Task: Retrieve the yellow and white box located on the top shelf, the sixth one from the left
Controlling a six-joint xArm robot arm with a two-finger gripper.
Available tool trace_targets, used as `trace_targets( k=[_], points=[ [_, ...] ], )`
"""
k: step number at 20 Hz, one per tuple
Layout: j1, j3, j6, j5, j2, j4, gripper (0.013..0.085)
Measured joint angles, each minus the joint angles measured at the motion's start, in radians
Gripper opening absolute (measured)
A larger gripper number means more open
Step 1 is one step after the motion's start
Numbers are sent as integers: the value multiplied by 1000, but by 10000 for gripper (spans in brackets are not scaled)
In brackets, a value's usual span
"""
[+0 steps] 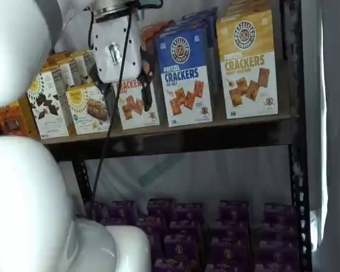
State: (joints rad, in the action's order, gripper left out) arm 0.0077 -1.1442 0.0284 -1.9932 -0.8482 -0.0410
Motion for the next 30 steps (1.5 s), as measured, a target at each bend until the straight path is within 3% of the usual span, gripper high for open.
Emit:
trace_targets(
  k=[11, 15, 18, 24, 30],
  points=[
    [-20, 16, -16, 36, -14, -11, 850],
    [-73, 24, -76, 76, -6, 11, 850],
    [-101, 29, -118, 116, 2, 56, 850],
    [-200, 22, -215, 164, 40, 57, 850],
    [-263, 15, -277, 202, 78, 53, 850]
  ],
)
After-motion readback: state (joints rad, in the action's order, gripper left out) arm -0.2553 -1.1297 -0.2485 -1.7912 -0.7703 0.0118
